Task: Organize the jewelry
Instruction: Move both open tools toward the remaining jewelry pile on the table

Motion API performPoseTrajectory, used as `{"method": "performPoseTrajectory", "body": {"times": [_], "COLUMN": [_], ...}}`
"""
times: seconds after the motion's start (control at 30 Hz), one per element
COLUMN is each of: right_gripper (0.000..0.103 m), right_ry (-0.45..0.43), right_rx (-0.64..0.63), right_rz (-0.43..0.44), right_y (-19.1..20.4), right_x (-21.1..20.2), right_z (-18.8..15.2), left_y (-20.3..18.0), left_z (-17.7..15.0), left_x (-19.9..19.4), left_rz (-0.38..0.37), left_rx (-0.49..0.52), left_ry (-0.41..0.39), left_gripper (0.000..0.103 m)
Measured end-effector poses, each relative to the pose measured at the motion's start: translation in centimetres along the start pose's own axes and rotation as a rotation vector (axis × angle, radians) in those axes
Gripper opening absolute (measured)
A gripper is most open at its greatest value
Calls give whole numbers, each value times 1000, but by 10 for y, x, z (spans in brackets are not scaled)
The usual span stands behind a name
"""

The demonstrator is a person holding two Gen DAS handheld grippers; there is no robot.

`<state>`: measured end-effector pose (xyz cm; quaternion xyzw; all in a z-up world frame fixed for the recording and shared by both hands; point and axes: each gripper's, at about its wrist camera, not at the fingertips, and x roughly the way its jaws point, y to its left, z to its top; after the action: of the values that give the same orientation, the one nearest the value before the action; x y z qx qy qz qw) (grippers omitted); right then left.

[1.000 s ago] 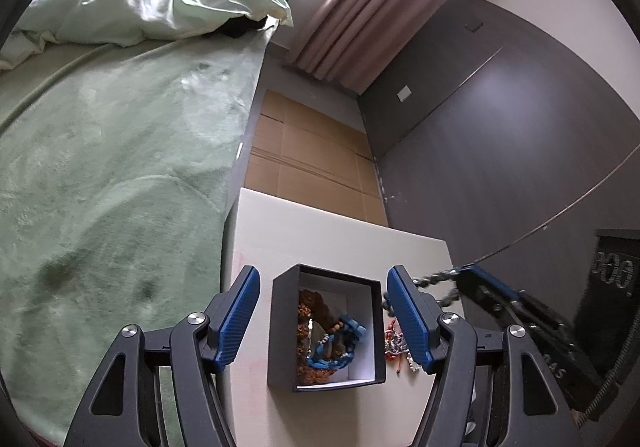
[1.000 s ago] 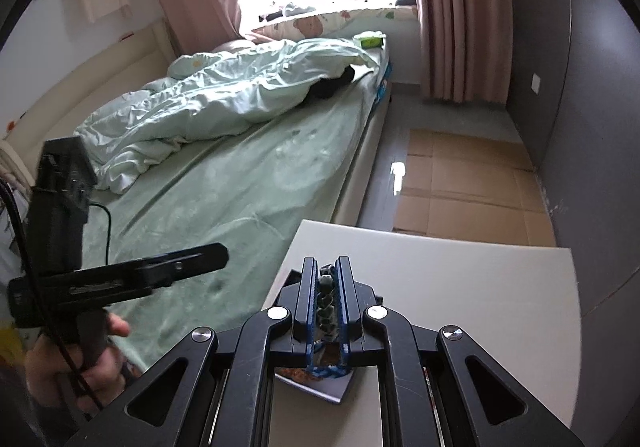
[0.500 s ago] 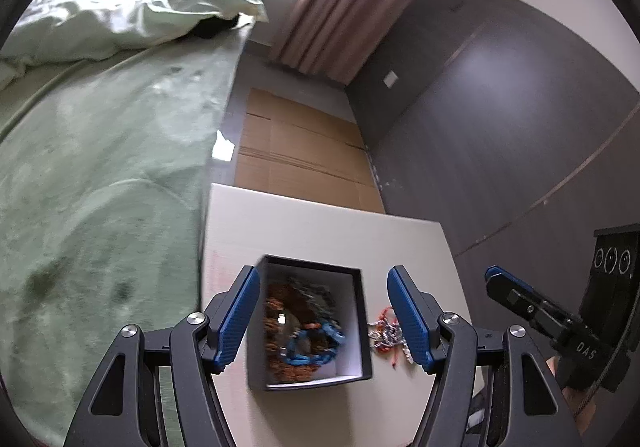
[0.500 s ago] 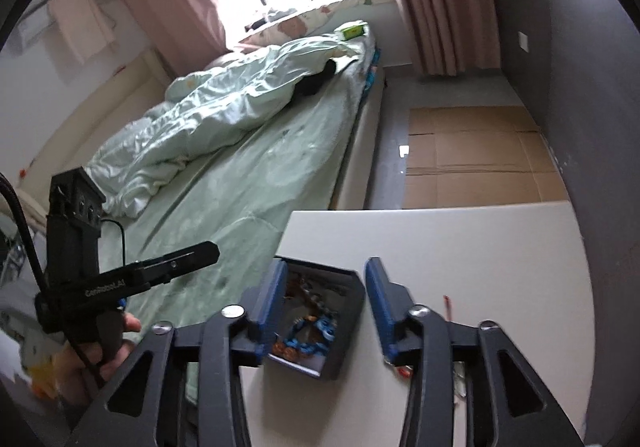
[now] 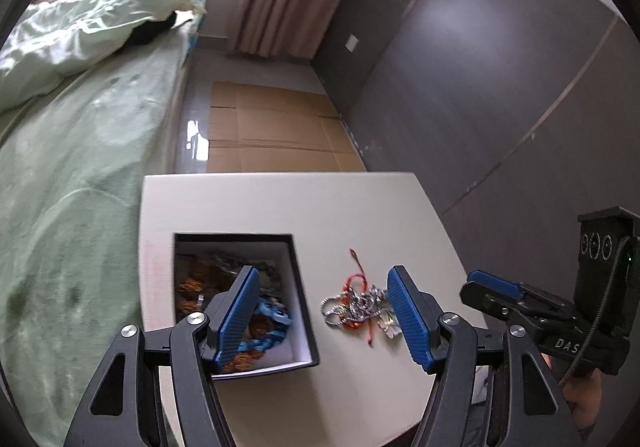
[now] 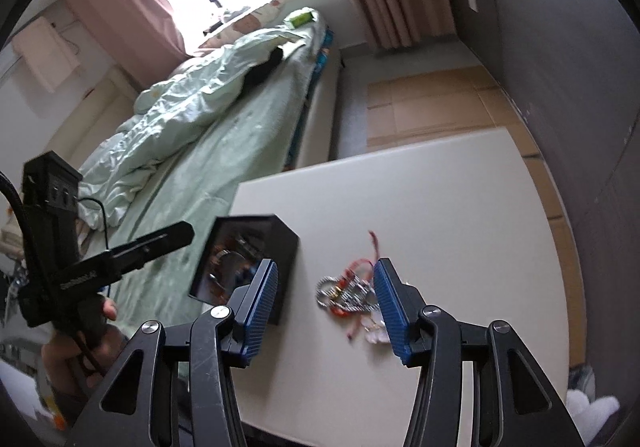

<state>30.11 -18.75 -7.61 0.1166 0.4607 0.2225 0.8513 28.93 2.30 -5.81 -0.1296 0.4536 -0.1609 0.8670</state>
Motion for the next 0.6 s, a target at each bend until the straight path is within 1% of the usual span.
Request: {"method": "performPoseTrajectory", "body": {"times": [0.13, 0.23, 0.37, 0.5, 0.6], "right_gripper": [51, 51, 51, 51, 50], "right_ry": [24, 54, 74, 99, 109], "right_rx": [4, -1, -12, -59, -128], "right_rz": [-19, -30, -47, -60, -69], "right_y": [-10, -15, -19, -17, -11], "right_x": [3, 11, 18, 27, 34], "right_z": [-11, -20, -31, -40, -47], "left_y": [-9, -10, -11, -9, -2], "left_z": [-3, -5, -9, -12, -13], "left_x": [7, 11, 13, 13, 11], "left_rz": [13, 22, 37, 52, 65], "left_rx": [33, 42, 61, 65, 57], "left_ry": [19, 31, 45, 48, 50], "left_gripper": [67, 67, 67, 67, 67]}}
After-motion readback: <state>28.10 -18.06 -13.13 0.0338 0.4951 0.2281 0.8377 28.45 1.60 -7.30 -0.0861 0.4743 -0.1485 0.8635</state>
